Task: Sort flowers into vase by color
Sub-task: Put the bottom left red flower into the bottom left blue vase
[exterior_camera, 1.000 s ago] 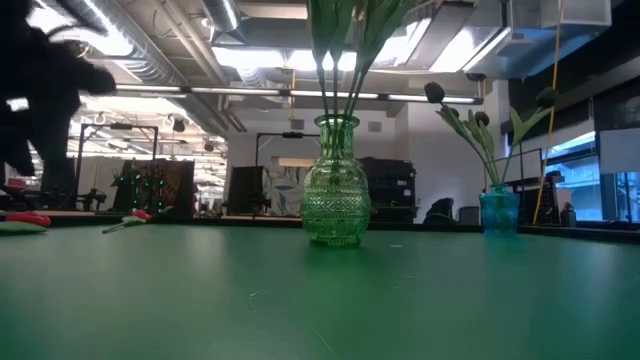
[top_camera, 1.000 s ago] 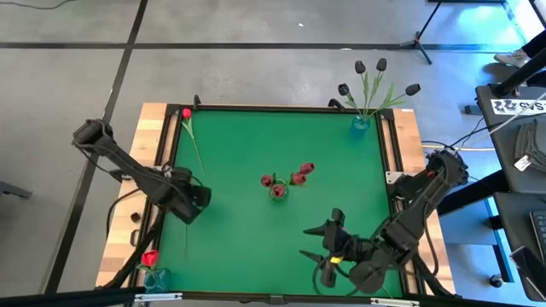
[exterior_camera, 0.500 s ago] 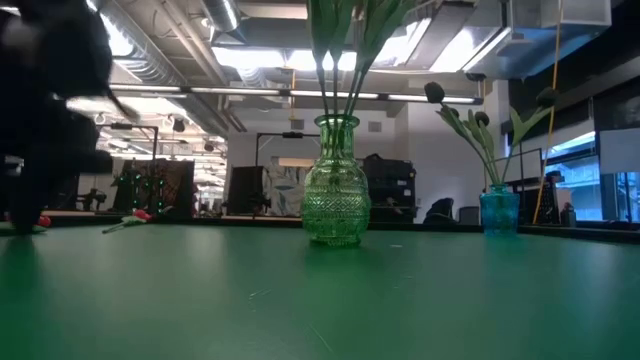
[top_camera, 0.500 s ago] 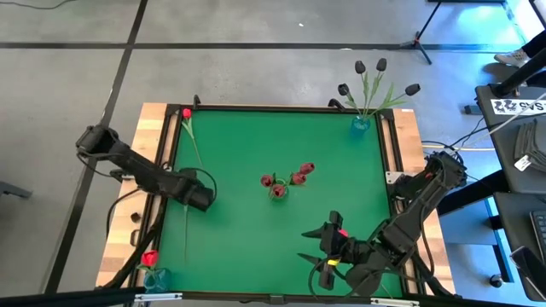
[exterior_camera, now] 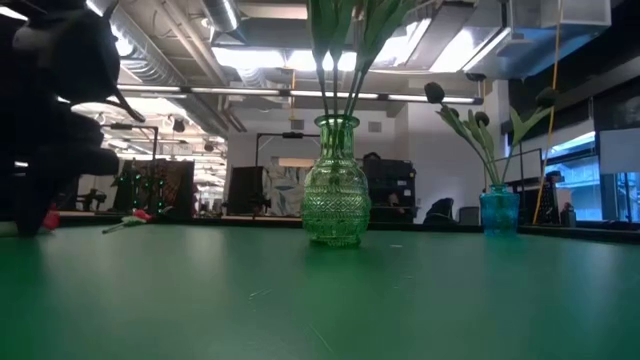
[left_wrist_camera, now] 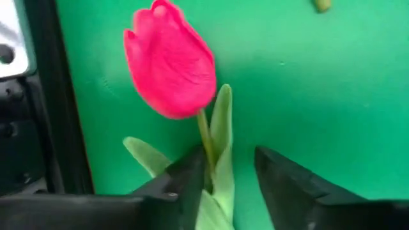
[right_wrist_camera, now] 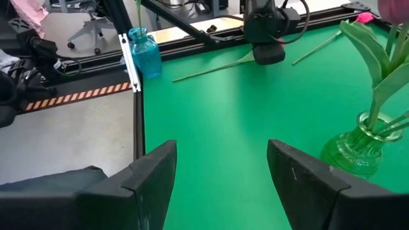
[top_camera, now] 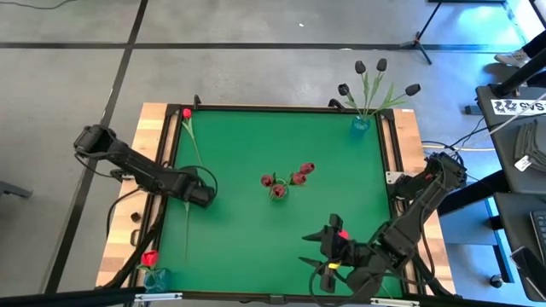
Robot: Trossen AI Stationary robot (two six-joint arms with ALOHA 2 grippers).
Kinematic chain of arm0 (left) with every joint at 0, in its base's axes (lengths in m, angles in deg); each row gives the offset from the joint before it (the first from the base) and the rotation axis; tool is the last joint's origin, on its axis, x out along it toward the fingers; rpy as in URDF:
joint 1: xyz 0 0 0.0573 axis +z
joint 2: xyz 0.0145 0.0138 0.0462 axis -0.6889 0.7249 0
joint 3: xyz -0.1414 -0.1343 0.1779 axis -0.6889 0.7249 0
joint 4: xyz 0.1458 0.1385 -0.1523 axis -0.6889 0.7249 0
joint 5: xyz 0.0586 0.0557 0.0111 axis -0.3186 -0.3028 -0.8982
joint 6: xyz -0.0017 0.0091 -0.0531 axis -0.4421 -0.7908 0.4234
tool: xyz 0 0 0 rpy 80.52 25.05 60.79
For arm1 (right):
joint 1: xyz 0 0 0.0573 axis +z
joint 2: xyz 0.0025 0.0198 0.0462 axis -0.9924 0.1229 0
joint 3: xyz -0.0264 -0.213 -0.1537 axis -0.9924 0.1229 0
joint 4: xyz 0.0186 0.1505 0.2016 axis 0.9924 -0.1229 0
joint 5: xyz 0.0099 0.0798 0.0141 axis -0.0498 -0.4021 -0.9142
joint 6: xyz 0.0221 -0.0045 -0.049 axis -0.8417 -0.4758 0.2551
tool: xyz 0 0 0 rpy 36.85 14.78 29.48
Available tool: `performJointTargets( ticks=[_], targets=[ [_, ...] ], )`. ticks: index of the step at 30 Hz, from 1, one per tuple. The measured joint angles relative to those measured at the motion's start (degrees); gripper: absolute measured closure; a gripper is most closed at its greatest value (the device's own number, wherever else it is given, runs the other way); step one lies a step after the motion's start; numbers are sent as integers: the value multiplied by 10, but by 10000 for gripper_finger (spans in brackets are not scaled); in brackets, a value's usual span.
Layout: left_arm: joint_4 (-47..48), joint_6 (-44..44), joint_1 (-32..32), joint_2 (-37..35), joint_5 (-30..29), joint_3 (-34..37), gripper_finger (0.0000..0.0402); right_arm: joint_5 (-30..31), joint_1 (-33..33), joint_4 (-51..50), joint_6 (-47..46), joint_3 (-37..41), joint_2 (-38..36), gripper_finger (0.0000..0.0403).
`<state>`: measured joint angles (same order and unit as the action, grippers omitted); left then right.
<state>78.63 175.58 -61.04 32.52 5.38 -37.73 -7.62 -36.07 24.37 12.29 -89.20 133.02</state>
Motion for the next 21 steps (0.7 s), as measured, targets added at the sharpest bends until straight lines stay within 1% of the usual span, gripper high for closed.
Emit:
performJointTargets(
  ticks=[6,7,10,12,17,21],
  targets=[
    [-18,-2,-39,1,-23,2,378,6,0,0,1,0,0,159],
    [-21,0,-45,1,-30,2,388,6,0,0,1,0,0,159],
    [-22,-7,-71,3,-60,-6,391,6,0,0,1,0,0,159],
    [-20,-11,-90,6,-94,-25,392,6,0,0,1,0,0,159],
    [30,-33,-131,4,-170,-109,397,6,0,0,1,0,0,159],
    [41,-53,-177,3,-260,-197,398,6,0,1,1,0,0,159]
  ],
)
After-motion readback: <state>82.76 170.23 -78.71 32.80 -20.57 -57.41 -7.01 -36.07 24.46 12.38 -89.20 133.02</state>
